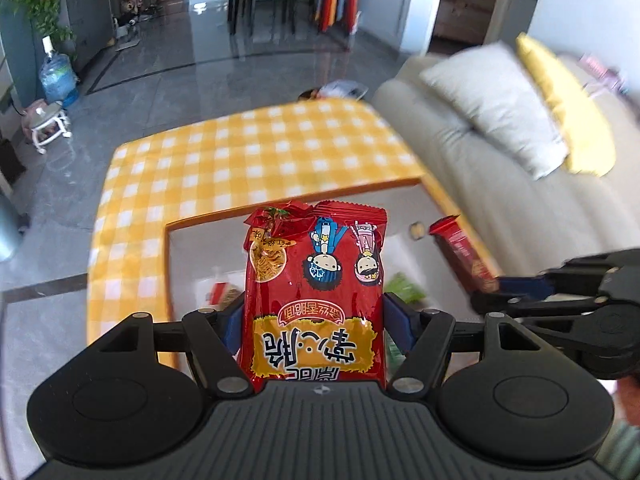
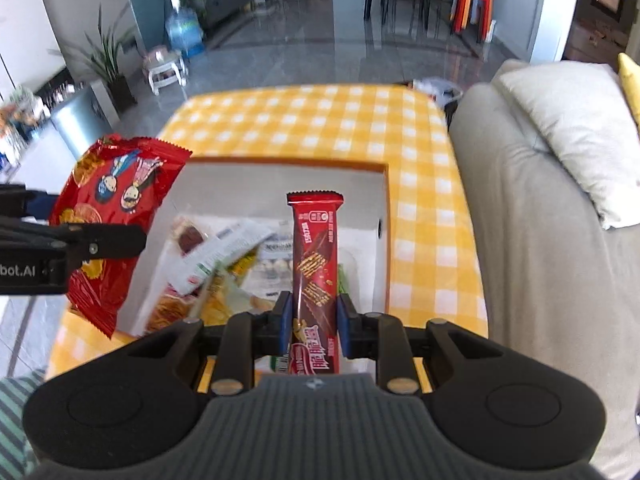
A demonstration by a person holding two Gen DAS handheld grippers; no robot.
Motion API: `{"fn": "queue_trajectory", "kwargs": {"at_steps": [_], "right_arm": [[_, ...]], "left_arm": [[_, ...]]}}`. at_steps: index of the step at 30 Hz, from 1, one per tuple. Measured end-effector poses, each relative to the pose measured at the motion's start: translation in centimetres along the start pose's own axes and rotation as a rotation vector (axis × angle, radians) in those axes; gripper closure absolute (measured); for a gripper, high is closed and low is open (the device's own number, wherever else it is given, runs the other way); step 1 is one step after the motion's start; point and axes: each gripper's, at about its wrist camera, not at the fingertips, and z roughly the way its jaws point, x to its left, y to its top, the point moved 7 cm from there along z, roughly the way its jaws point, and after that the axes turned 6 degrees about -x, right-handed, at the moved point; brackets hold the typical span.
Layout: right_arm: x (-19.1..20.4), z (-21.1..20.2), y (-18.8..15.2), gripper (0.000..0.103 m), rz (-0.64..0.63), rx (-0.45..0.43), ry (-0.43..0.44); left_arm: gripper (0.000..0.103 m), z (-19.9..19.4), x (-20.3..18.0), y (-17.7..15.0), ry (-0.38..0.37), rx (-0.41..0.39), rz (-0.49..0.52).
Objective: Organize snacks
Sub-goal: 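Lift the chip bag and chocolate bar up over the box with both tools, then open both tools to drop the chip bag and chocolate bar into the box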
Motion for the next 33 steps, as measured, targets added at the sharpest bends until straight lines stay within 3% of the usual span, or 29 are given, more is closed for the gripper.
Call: {"fn": "queue_trajectory", "kwargs": {"at_steps": [7,10,23,31,33], "right_arm": [[1.7,5.2,-0.8,0.083,-0.116,0.087,-0.036],[2.0,7.1,-1.1,0.083,-0.156,0.121,-0.063],[3.0,10.0,-2.9,0.083,-0.239,0.215,-0.146],[3.0,10.2,-3.2,0.082,-0.251,0.238,-0.156],[3.0,9.8,-3.0,0.071,-0.251,0.224,-0.161]], "left_arm": [[0.025,5.0,1.5,-2.4,0.118,0.166,0.187],[0.024,6.3,1.9,-3.3,0.159,0.203,0.248],[0.023,8.0,2.0,-4.2,0.244,0.255,0.322],[0.02,7.2,1.8,-3.7,0.23,0.202,0.32],[0.018,6.6,1.6,-3.5,0.231,0.187,0.318]]}}
